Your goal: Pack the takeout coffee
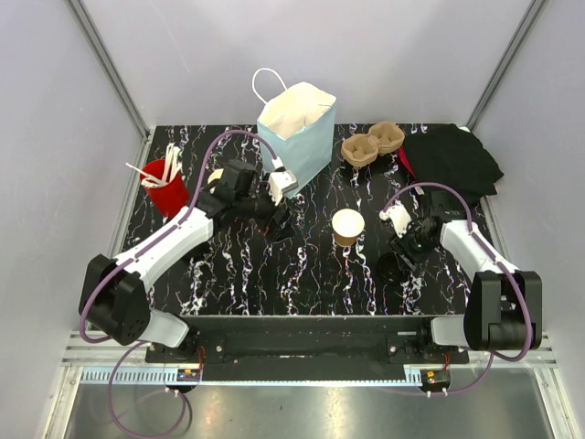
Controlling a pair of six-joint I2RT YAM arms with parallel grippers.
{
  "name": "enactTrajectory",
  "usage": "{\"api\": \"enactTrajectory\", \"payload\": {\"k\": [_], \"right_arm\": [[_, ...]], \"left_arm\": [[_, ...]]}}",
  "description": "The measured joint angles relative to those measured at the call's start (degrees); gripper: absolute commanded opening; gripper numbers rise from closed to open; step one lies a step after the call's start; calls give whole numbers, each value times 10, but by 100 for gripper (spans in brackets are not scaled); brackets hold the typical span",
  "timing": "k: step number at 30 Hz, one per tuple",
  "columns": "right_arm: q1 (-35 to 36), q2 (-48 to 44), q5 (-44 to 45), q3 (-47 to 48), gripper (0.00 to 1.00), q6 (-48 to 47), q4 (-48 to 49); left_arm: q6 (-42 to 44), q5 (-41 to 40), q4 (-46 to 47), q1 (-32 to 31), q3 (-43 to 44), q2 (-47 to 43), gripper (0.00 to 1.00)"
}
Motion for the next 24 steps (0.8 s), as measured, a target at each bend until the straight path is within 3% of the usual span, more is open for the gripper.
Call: {"api": "enactTrajectory", "payload": {"k": [15,20,24], "right_arm": [[0,30,1,-44,40,26,59],[0,37,1,-44,28,28,70],[0,37,1,-42,24,26,73]], "left_arm": [[-2,2,4,1,-5,-10,99],[-2,4,5,3,-7,-10,99],[-2,6,7,6,-7,-10,99]]}}
